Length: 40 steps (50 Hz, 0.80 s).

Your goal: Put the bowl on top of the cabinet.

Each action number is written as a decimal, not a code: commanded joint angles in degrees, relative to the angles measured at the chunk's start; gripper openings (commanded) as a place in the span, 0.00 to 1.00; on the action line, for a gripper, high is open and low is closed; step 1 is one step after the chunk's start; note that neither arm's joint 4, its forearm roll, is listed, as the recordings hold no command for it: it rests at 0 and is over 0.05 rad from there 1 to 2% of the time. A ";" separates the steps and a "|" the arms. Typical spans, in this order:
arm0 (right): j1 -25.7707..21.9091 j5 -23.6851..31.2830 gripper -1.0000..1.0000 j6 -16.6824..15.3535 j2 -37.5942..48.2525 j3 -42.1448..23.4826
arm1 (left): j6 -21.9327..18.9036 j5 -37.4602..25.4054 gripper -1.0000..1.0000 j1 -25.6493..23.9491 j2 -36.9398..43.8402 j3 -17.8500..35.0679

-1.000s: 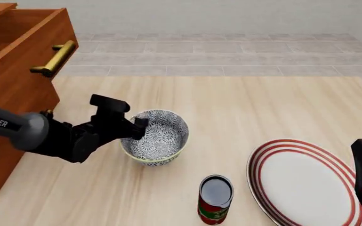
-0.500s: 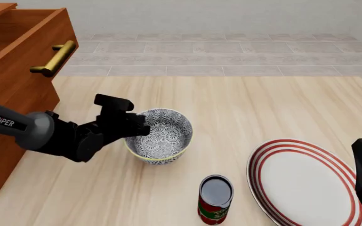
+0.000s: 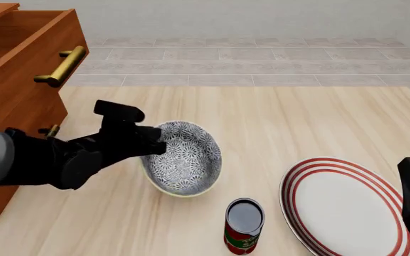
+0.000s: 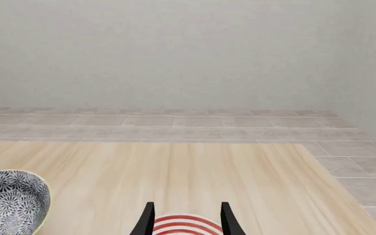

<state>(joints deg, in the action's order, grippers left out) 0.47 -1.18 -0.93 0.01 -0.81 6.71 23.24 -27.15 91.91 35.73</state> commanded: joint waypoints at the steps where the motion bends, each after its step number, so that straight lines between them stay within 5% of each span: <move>1: -0.06 0.07 1.00 -0.27 0.00 0.01 | 0.57 -3.81 0.00 -1.33 -6.86 -1.30; 40: -0.19 -0.04 1.00 -0.66 0.00 -0.04 | 2.23 -18.56 0.00 -3.57 -28.19 -0.19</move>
<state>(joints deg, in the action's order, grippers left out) 0.33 -1.18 -1.49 0.01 -0.86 8.72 8.91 -29.74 69.46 34.42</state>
